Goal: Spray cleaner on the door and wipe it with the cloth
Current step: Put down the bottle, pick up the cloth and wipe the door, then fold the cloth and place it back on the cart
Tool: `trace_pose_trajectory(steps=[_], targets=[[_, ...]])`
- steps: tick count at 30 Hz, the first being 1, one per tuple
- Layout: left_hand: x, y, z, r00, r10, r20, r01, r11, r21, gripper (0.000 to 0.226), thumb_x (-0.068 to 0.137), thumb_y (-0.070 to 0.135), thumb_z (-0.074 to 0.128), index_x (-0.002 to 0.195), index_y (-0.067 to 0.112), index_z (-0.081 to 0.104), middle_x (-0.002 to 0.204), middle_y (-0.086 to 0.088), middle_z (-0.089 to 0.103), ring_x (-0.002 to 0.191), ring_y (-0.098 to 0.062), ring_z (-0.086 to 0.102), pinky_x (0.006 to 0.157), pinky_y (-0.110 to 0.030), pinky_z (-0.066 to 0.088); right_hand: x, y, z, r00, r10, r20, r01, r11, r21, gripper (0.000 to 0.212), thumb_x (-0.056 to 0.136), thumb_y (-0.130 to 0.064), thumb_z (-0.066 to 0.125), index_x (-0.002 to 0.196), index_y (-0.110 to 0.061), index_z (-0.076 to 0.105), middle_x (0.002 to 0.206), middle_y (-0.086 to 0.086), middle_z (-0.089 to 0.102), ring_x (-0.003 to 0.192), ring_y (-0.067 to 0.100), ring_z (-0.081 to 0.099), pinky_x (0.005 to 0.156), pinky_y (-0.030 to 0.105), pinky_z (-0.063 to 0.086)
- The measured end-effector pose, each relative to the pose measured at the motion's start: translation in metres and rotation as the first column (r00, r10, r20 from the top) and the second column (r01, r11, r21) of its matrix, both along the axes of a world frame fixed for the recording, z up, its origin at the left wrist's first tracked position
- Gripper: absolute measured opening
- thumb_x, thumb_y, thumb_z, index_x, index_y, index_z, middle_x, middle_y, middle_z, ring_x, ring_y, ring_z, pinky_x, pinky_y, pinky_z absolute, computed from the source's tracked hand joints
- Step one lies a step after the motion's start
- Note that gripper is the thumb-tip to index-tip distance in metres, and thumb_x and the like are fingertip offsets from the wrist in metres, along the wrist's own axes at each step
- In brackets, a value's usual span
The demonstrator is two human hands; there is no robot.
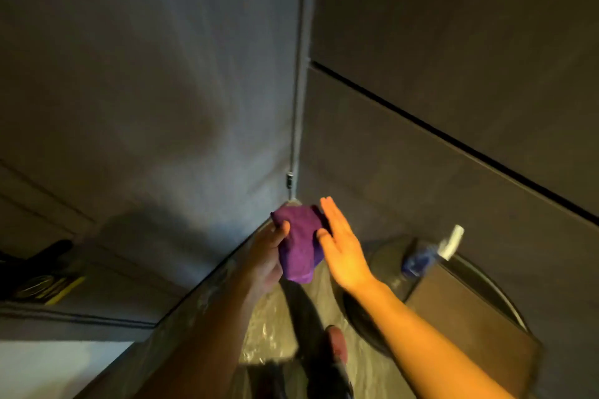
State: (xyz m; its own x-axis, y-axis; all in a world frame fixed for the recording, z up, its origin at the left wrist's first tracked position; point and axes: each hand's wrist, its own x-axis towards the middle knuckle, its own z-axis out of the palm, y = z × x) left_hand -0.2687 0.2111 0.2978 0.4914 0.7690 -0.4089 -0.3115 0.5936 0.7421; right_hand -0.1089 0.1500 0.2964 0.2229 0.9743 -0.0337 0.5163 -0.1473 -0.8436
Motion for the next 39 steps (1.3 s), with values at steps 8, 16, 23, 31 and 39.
trace_pose_trajectory(steps=[8,16,23,31,39], targets=[[0.133,-0.1,0.0,0.864,-0.494,0.094,0.502,0.855,-0.125,0.042,0.105,0.015,0.03,0.133,0.003,0.058,0.139,-0.018,0.057,0.129,-0.027,0.057,0.099,-0.033,0.053,0.118,-0.157,0.004,0.321,-0.542,-0.777,0.361,0.828,-0.429,0.032,0.1,-0.031,0.053,0.121,-0.013,0.069,0.116,0.008,0.075,0.103,0.022,0.071,0.083,0.032,0.055],[0.262,-0.208,-0.06,0.757,-0.653,-0.011,0.616,0.719,-0.323,0.041,0.096,0.022,0.061,0.135,0.011,0.06,0.136,-0.021,0.062,0.128,-0.038,0.058,0.112,-0.055,0.041,0.225,-0.306,-0.052,0.224,-0.694,-0.685,0.518,0.68,-0.519,0.029,0.088,0.001,0.06,0.115,-0.003,0.069,0.118,0.027,0.069,0.103,0.04,0.068,0.083,0.044,0.059],[0.362,-0.29,-0.136,0.632,-0.674,-0.382,0.606,0.737,-0.299,0.022,0.101,0.026,0.055,0.115,0.018,0.069,0.114,-0.017,0.073,0.104,-0.035,0.071,0.095,-0.06,0.054,0.293,-0.403,-0.126,0.369,-0.853,-0.369,0.665,0.52,-0.536,0.012,0.097,-0.007,0.063,0.106,-0.01,0.07,0.095,0.009,0.077,0.076,0.015,0.075,0.066,0.029,0.061],[0.433,-0.316,-0.257,0.311,-0.561,-0.767,0.854,0.52,-0.034,0.032,0.103,0.042,0.043,0.122,0.023,0.061,0.116,0.0,0.066,0.108,-0.021,0.064,0.087,-0.038,0.051,0.345,-0.431,-0.239,0.526,-0.848,-0.06,0.695,0.47,-0.543,0.014,0.097,-0.026,0.063,0.108,-0.018,0.065,0.094,-0.004,0.074,0.083,0.013,0.071,0.071,0.034,0.058],[0.478,-0.302,-0.327,0.355,-0.27,-0.895,0.871,0.444,0.212,0.04,0.102,0.027,0.052,0.136,0.006,0.056,0.135,-0.016,0.063,0.127,-0.034,0.057,0.1,-0.035,0.041,0.379,-0.406,-0.297,0.54,-0.839,0.065,0.763,0.456,-0.459,0.015,0.1,-0.023,0.057,0.114,-0.019,0.06,0.094,-0.005,0.069,0.08,0.017,0.069,0.067,0.038,0.061]])
